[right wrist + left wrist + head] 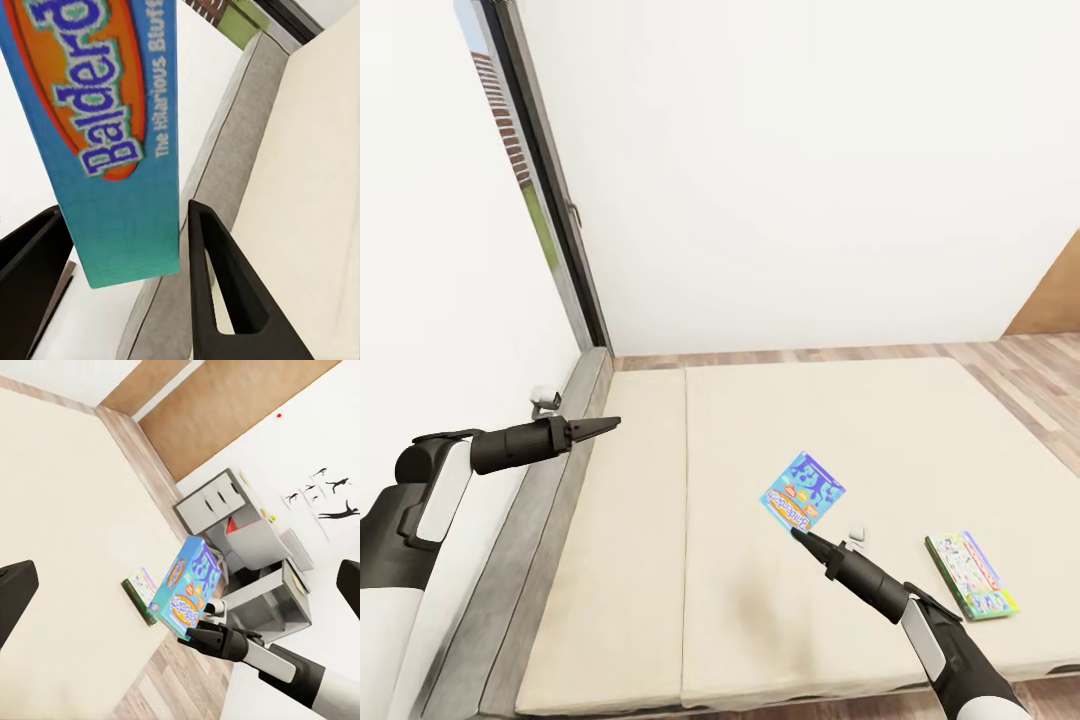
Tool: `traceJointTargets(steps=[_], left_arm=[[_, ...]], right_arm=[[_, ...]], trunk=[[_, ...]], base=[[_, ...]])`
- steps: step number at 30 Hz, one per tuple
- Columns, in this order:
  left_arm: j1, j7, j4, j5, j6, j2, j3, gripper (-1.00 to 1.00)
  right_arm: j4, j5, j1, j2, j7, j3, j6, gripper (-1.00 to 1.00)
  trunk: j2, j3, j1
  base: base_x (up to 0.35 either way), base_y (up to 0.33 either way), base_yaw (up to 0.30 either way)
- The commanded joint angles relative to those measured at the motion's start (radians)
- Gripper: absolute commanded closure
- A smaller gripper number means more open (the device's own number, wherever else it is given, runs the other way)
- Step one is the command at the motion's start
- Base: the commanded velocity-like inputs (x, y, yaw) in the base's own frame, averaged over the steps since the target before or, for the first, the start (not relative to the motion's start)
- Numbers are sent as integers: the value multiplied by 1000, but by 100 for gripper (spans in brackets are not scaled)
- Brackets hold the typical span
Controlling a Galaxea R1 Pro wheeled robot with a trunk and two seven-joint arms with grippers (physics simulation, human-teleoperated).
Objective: Put all the toys in the child's room - the three board games (two on the bed and one on the table), the two jigsaw puzzles on the table, and the tennis ball on the table - inside the toy box on the table in the child's room.
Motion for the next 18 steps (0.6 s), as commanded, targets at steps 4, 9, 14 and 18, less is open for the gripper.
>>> traceJointTargets(steps=[4, 9, 14, 18], left_arm=[[-1, -4, 0, -1, 4, 1, 0, -100], [-1, -4, 0, -1, 4, 1, 0, -100], [-1, -4, 0, -1, 4, 0, 0, -100], [-1, -3, 0, -1, 4, 0, 0, -100]], right_arm=[[0, -4, -1, 0, 4, -1, 10, 100], [0, -4, -1, 0, 5, -1, 10, 100], [0, -4, -1, 0, 4, -1, 10, 100], [0, -4, -1, 0, 5, -1, 10, 100]], trunk=[[-2, 5, 1], [-2, 13, 1], [-2, 21, 1], [-2, 28, 1]], base=[[0, 0, 0], [0, 0, 0], [0, 0, 0], [0, 0, 0]])
